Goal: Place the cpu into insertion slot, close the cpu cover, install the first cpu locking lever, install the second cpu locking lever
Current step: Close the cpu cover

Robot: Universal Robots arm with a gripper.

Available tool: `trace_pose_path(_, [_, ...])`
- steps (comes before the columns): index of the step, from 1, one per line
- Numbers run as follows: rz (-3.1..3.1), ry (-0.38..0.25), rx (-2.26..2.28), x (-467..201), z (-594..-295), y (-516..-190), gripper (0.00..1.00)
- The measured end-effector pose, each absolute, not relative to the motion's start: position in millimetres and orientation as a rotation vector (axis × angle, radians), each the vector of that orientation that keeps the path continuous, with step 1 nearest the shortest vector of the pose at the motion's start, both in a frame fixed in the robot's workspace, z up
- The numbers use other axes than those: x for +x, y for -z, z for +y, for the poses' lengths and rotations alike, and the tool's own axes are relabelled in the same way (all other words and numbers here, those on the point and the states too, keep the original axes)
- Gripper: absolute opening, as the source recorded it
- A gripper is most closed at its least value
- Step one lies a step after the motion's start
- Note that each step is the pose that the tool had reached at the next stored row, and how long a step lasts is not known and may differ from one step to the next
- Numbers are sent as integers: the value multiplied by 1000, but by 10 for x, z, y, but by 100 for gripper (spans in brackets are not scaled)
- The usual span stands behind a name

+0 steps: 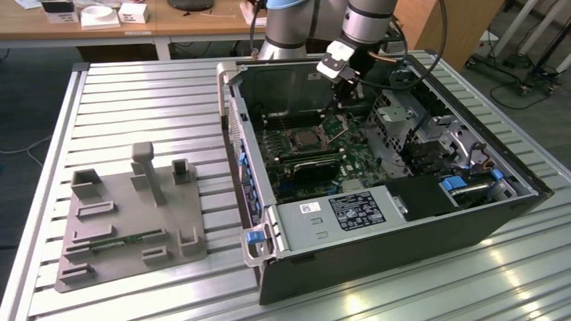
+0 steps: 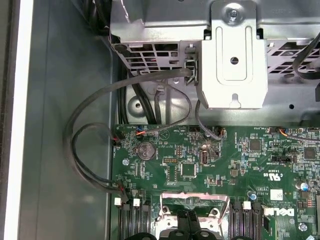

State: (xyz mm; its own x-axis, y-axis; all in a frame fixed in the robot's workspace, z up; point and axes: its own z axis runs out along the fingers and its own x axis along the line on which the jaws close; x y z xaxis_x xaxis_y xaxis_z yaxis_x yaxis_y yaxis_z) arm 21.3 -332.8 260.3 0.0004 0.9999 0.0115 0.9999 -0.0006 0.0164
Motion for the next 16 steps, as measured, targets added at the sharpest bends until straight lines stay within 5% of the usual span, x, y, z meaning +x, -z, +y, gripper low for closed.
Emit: trace_pose_path(16, [2219, -31, 2219, 225, -3327, -2603, 10])
